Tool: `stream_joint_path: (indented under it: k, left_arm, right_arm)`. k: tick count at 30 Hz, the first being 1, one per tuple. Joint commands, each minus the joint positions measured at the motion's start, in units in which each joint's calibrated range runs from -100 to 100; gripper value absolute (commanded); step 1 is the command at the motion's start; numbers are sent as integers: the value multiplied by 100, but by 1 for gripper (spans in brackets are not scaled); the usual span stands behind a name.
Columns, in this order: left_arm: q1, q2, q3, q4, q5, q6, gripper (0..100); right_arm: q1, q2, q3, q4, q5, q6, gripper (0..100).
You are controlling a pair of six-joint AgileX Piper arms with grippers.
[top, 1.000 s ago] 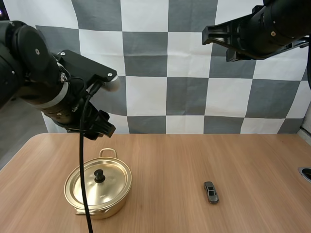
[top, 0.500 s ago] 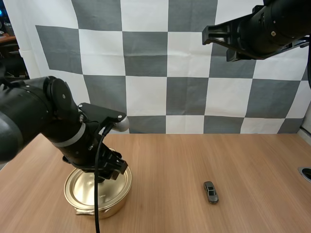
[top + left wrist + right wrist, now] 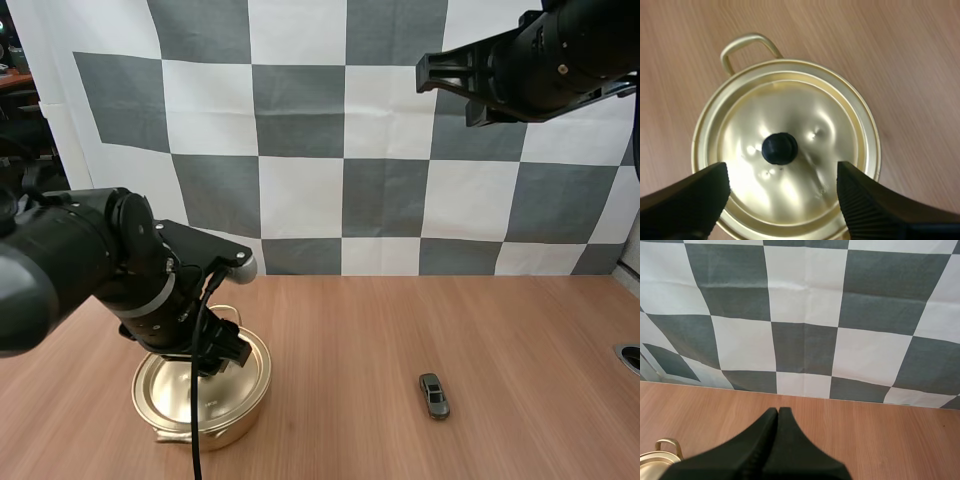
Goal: Open the pot, put the car inside, and close it
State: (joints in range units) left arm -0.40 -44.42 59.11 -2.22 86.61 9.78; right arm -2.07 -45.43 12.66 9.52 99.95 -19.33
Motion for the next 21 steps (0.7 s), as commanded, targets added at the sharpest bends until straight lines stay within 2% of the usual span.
stream_joint_path:
  k: [1, 21]
  left_arm:
    - [1, 135, 6, -21, -113, -1, 100]
    - [1, 1462, 6, -46, -874, -1, 100]
  right_arm:
    - [4, 4, -5, 0, 5, -7, 0]
    - [4, 4, -5, 0, 5, -83, 0]
